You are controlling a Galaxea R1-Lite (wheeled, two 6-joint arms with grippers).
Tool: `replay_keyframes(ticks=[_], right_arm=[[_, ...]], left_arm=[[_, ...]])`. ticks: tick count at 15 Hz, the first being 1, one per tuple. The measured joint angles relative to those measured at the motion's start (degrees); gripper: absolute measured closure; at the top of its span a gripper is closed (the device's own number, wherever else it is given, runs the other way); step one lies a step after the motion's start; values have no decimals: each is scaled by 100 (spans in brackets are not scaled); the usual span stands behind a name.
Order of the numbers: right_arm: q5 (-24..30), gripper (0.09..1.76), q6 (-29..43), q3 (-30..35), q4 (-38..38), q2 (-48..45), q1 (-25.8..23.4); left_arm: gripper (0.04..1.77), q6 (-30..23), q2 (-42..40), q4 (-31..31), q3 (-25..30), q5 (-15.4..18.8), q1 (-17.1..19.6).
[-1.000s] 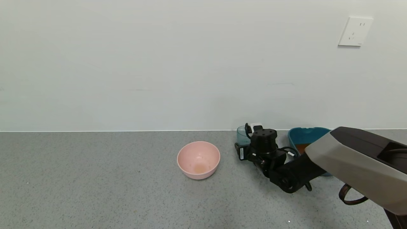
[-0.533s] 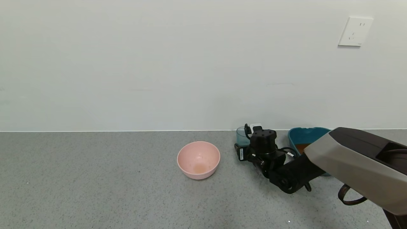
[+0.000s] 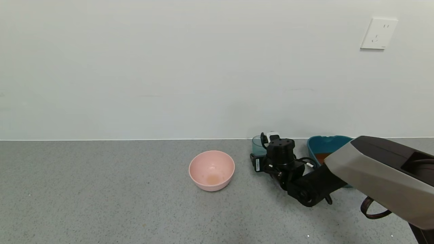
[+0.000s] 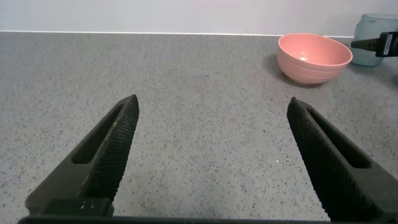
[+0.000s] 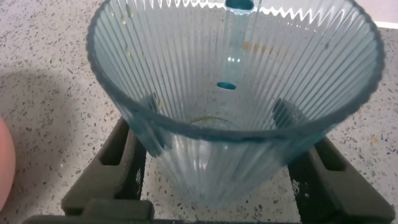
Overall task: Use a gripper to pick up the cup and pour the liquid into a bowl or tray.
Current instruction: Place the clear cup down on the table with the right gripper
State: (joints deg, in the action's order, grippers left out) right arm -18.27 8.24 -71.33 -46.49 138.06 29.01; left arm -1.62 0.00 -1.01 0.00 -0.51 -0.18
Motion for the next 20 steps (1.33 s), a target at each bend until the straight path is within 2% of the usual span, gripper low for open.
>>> replay_keyframes(ticks=[5,13,20], right_arm=[[0,31,-4,20,17,-5,6],[20,20,-9,74,90,-101,6],[223,17,-89,388,905,-947,-52]], left_arm=[[9,0,0,-2,0,0,0],[9,0,0,0,0,2,0],[9,-2,0,-2,0,0,0]])
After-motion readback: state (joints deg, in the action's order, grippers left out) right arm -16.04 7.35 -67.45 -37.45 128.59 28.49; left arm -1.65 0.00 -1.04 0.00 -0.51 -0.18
